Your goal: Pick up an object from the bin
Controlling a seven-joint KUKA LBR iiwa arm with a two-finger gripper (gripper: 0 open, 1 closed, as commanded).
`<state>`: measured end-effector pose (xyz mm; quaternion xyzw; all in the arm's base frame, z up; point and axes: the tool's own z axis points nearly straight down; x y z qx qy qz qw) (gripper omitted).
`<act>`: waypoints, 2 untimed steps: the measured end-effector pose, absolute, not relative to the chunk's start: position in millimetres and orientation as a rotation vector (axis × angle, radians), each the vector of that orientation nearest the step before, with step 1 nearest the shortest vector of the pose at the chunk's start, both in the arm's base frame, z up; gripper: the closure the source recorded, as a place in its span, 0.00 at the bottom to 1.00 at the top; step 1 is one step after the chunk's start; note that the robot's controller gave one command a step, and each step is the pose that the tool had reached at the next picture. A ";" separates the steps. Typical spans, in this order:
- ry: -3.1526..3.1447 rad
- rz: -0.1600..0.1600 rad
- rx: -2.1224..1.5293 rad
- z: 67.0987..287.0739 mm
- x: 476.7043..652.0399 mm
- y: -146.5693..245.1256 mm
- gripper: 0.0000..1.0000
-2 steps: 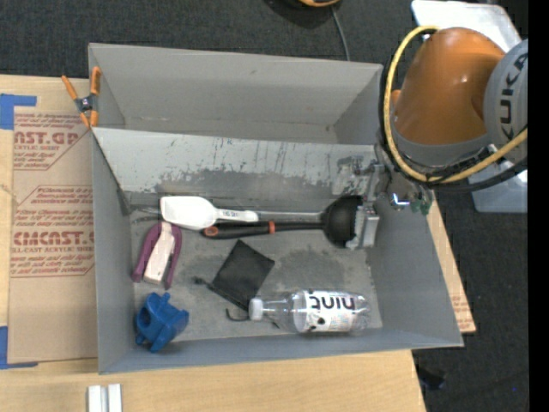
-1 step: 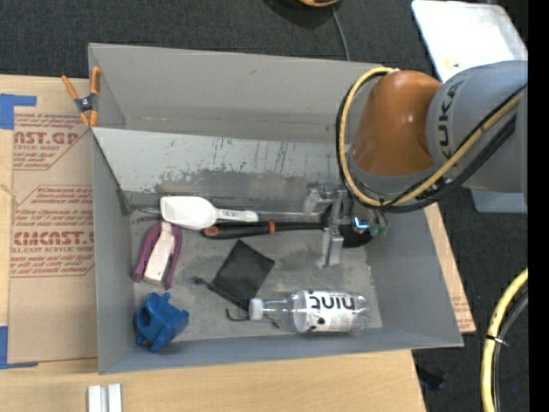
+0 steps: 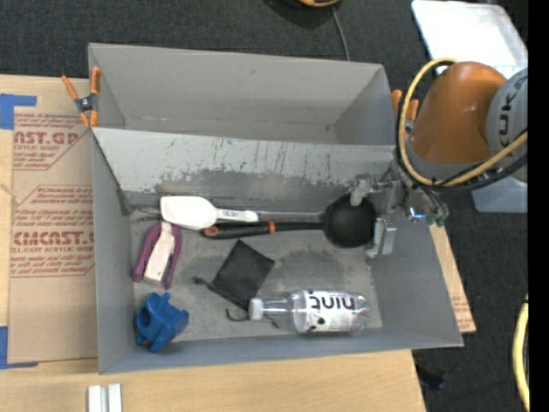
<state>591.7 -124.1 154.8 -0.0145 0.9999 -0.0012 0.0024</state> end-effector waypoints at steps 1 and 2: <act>3.134 0.005 0.356 109.2 589.9 -29.8 0.00; 3.133 -0.015 0.176 65.3 591.5 -58.3 0.00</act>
Offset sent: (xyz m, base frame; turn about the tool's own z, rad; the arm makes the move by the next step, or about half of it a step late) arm 0.0002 0.0675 -0.0848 0.1384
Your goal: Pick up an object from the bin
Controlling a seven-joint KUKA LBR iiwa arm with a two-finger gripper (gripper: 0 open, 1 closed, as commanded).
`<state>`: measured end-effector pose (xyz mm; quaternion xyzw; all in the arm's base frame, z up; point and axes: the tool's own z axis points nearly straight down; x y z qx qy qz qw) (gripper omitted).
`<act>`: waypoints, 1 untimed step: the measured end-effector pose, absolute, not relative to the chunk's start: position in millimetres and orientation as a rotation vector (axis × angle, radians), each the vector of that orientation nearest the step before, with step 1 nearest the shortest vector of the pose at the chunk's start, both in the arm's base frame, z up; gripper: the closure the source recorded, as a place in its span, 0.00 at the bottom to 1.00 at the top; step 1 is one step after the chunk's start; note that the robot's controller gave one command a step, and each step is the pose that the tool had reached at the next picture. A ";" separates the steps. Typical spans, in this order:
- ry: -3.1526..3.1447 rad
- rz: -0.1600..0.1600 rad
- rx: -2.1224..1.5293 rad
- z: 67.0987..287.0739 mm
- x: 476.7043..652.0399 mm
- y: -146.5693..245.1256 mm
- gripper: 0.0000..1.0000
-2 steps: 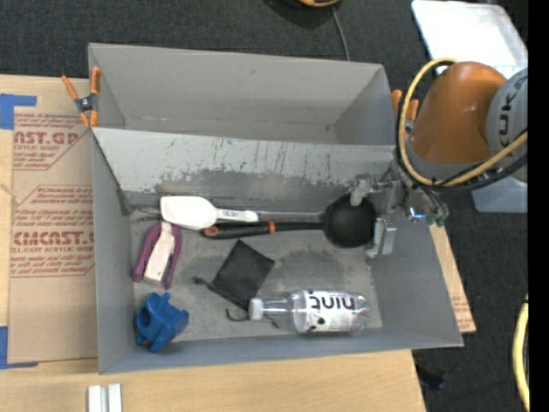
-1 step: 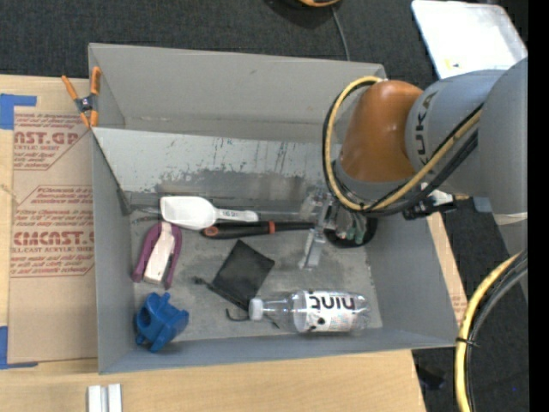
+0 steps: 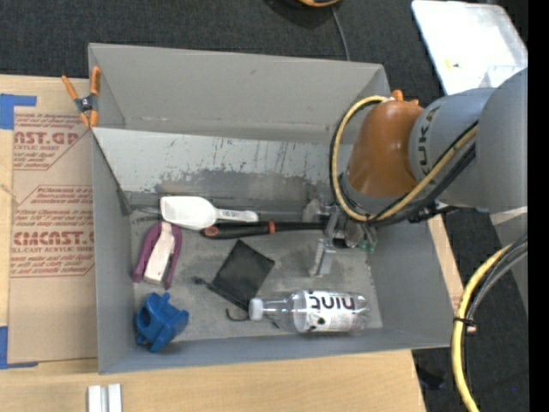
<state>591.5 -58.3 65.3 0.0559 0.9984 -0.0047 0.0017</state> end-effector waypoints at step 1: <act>3.085 0.004 0.646 67.9 581.7 7.8 1.00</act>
Offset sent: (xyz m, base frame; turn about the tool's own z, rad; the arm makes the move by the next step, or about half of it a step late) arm 0.0000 0.0000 0.0000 0.0000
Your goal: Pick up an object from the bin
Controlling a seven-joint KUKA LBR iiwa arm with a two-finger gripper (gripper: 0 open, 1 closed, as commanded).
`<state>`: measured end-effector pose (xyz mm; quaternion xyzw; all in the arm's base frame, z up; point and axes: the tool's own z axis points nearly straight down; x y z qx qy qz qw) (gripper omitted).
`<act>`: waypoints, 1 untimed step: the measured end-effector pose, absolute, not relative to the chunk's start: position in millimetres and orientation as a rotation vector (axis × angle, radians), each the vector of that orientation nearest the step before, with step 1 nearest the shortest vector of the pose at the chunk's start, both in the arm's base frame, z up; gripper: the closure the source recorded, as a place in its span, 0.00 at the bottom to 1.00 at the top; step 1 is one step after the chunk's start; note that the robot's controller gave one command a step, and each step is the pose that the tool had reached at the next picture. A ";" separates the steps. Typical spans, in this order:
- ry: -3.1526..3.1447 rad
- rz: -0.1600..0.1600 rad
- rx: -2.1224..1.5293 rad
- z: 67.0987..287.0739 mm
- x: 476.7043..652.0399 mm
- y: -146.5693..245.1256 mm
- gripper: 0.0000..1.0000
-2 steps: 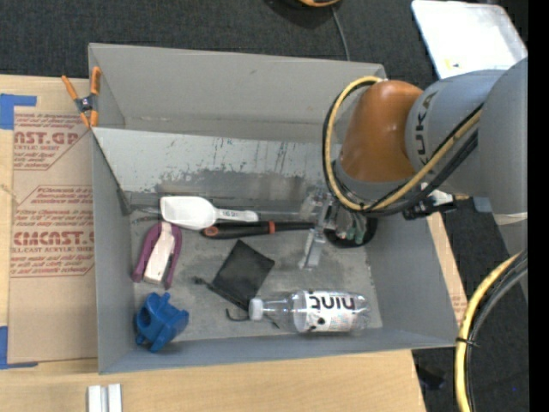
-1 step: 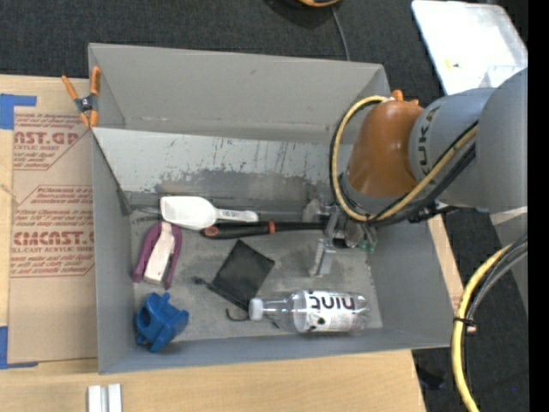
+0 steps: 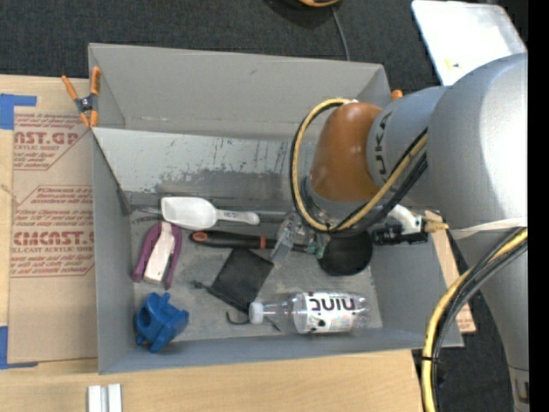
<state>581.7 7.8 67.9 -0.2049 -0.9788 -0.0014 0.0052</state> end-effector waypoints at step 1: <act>-3.065 -0.004 -0.642 67.9 581.7 7.8 1.00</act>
Offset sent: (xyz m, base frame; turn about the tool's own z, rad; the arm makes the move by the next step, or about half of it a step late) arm -0.0001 -0.0001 0.0170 0.0002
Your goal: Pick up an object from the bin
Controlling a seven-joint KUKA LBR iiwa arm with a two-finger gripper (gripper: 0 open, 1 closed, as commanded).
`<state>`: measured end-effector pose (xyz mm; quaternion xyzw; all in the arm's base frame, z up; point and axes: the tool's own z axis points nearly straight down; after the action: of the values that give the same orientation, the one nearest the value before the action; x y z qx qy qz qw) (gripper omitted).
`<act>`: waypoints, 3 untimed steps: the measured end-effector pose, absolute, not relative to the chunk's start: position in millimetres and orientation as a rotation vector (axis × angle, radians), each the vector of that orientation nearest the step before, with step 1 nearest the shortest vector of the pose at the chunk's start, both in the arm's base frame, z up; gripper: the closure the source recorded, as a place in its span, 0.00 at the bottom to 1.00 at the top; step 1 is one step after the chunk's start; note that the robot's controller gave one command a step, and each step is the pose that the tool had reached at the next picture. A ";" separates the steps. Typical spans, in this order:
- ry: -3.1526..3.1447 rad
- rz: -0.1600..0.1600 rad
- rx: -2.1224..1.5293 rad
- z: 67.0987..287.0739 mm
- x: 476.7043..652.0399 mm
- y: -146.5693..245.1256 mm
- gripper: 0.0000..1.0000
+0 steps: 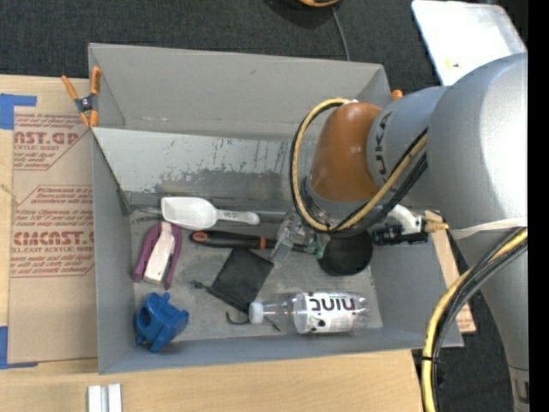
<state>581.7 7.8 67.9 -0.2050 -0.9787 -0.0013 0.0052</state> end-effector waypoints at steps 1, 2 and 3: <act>-3.064 -0.004 -0.641 72.7 581.6 8.0 1.00; -3.057 -0.002 -0.638 91.9 579.8 8.2 1.00; -3.061 -0.004 -0.639 124.0 581.6 8.1 1.00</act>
Offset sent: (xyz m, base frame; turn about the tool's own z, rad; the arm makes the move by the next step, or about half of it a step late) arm 0.0001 0.0002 0.0663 -0.0004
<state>581.6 8.1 124.0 -0.2044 -0.9789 -0.0012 0.0071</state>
